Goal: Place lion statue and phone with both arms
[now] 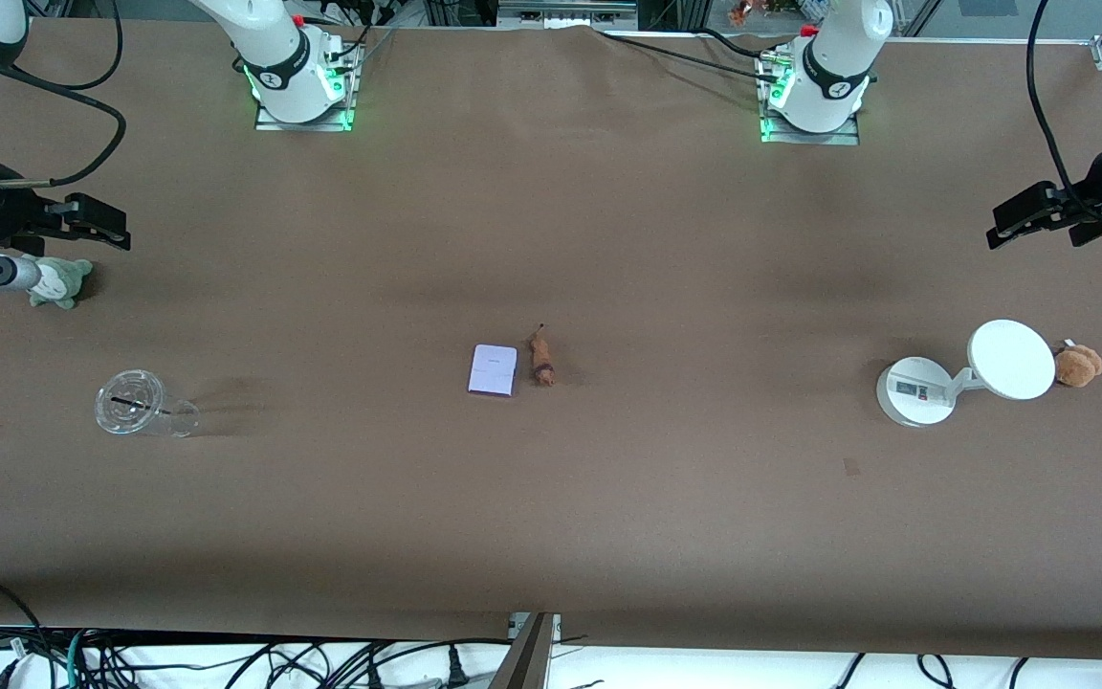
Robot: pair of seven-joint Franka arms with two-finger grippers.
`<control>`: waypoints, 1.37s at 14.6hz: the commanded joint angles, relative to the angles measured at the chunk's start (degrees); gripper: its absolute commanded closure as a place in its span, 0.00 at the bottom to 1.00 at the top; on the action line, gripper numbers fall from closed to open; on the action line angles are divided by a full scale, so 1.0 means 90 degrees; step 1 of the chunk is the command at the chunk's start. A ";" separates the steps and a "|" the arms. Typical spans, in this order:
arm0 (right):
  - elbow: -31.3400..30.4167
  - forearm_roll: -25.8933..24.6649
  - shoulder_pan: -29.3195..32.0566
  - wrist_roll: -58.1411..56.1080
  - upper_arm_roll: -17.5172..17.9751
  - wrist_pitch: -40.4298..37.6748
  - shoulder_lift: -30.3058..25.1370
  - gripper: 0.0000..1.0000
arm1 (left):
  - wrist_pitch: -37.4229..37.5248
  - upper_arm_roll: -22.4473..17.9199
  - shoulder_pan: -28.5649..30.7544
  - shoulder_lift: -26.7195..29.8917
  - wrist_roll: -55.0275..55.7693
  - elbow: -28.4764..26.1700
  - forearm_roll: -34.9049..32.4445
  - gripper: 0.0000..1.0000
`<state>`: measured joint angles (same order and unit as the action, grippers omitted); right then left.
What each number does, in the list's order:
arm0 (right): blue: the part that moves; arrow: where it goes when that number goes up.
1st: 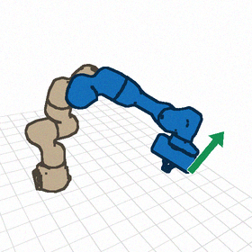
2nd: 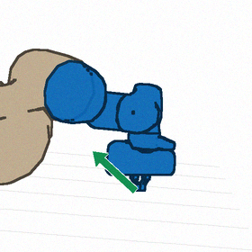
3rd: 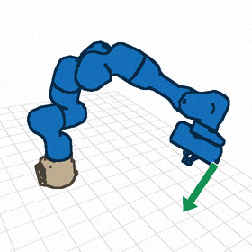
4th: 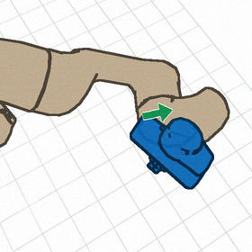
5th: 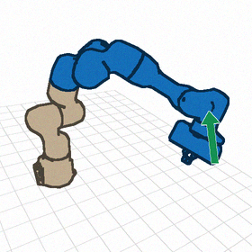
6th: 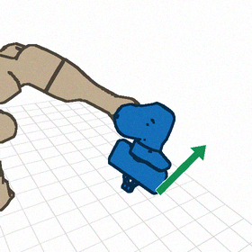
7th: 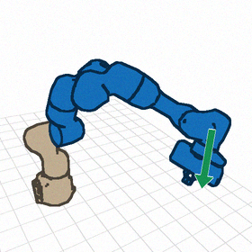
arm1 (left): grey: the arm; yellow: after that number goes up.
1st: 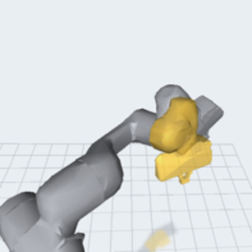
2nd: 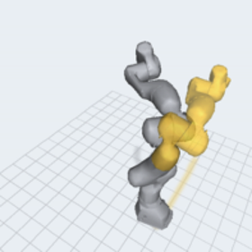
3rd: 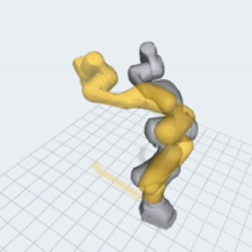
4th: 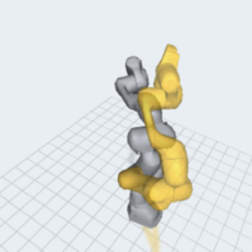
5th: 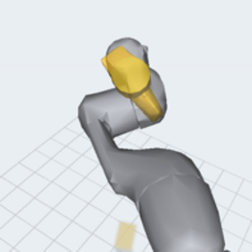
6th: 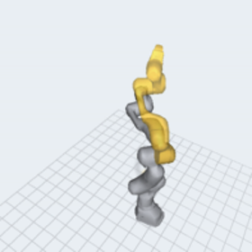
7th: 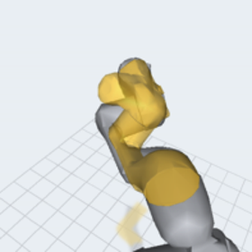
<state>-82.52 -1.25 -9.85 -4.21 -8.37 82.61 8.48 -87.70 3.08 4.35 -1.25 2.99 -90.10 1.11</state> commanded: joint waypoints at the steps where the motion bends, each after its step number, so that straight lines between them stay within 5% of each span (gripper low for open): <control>1: 0.0136 -0.0076 0.0030 -0.0011 0.0022 -0.0048 0.0053 0.00 | 0.0077 0.0028 -0.0044 -0.0134 -0.0068 0.0342 -0.0172 0.00; 20: 0.0145 -0.0075 0.0001 -0.0021 0.0022 0.0128 0.0151 0.00 | 0.0214 0.0009 -0.0054 -0.0163 -0.0009 0.0704 -0.0172 0.00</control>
<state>-82.46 -1.26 -9.87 -4.21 -8.38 83.47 9.46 -87.34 3.26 4.10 -1.45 3.04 -86.01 0.36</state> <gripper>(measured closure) 0.000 0.000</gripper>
